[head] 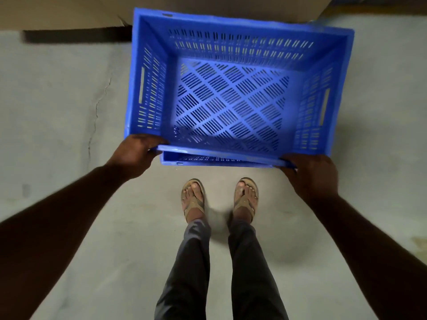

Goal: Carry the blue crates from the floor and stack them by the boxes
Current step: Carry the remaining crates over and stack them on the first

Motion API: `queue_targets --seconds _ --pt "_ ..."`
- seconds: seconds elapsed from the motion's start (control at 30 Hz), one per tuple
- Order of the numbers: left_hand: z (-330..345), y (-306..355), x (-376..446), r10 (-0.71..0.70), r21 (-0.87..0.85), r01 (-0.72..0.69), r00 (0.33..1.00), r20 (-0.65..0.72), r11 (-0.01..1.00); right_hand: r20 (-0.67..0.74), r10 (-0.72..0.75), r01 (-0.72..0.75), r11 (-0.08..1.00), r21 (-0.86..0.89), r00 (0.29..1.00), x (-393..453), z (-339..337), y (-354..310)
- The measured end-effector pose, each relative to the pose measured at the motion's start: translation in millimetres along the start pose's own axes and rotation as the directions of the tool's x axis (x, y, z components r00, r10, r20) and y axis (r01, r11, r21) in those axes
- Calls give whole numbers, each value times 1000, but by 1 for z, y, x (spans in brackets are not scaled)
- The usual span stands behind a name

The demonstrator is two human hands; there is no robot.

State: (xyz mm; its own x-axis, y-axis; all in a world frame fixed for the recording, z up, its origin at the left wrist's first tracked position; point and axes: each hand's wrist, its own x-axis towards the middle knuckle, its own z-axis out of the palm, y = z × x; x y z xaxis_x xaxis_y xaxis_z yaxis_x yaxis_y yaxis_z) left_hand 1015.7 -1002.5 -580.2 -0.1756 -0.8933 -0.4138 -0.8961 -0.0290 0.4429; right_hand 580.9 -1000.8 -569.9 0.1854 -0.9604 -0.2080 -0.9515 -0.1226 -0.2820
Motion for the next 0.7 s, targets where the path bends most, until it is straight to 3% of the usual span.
queue_targets --seconds 0.13,0.27,0.4,0.5,0.6,0.7 --pt "18 14 -7 -144 -132 150 988 52 980 -64 -38 41 998 56 997 10 -14 12" --pt "55 35 -25 -75 -138 104 977 199 985 172 -13 4 999 52 985 17 -6 47" --pt "56 37 -30 -8 -67 10 999 32 998 206 -36 22 997 70 978 21 5 51" --pt "35 16 -31 92 47 -95 994 55 994 200 -10 -9 996 92 980 8 18 39" --pt "27 9 -29 58 83 -66 994 91 994 259 -26 8 997 71 966 10 21 32" --pt "28 19 -30 4 79 -4 1000 -5 997 320 -21 -7 996 86 947 17 13 30"
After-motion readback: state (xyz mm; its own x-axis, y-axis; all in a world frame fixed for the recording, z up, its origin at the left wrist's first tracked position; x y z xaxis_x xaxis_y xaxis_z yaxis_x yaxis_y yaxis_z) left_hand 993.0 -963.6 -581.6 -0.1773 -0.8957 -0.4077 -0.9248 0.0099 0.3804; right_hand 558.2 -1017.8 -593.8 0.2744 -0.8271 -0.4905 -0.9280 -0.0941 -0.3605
